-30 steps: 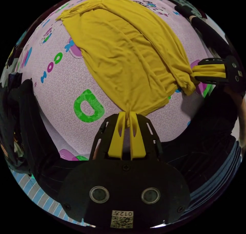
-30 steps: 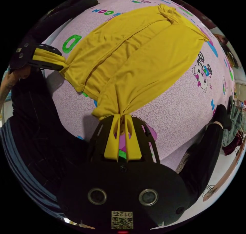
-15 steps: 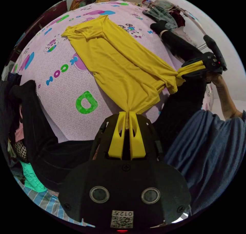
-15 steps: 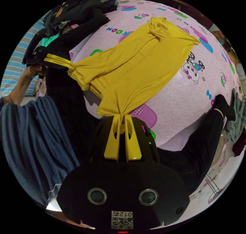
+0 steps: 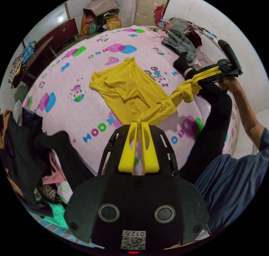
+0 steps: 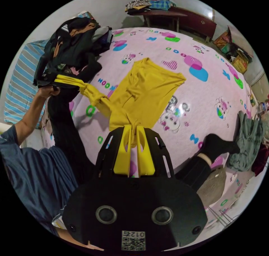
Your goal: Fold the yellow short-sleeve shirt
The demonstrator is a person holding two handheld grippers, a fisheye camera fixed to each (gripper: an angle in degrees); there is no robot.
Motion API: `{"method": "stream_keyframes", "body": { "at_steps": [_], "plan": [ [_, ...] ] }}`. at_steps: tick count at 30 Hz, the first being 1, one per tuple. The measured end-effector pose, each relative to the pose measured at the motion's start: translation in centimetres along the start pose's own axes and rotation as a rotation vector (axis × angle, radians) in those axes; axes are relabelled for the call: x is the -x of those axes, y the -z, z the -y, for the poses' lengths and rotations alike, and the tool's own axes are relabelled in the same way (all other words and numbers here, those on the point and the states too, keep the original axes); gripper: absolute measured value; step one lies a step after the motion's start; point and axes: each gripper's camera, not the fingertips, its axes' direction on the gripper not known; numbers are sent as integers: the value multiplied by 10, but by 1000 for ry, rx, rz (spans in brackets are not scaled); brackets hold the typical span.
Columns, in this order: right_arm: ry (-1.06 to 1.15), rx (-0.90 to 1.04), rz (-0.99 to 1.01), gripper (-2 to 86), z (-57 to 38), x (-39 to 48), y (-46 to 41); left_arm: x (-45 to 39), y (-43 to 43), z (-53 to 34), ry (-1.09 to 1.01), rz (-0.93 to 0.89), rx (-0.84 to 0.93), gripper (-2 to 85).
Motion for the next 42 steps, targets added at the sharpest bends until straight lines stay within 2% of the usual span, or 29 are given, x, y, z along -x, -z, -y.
{"method": "stream_keyframes", "body": {
  "at_steps": [7,10,13,15,19,24,28,34,37,42],
  "plan": [
    [-109,-31,50,19,99,-103,4,95,-20,93,88,-15,24,8],
    [-204,-42,6,44,131,-144,-23,146,-51,127,217,-33,-22,17],
    [-308,9,-117,86,141,-175,-54,174,-70,131,346,-31,-25,25],
    [-332,-11,-115,94,131,-184,-60,185,-74,119,389,-25,-50,32],
    [-325,-72,-37,86,77,-182,-57,174,-67,82,331,-78,-73,41],
    [-293,-29,66,83,1,-153,-73,127,-76,9,262,-159,-22,51],
    [-332,-72,119,81,-48,-144,-85,100,-87,-28,223,-113,-20,56],
    [-341,-120,124,91,-70,-148,-92,89,-92,-31,220,-72,-78,64],
    [-319,-119,129,92,-70,-151,-92,90,-97,-25,217,-44,-49,55],
    [-297,-125,114,60,-68,-155,-93,100,-99,-20,233,-60,-53,27]
  ]
}}
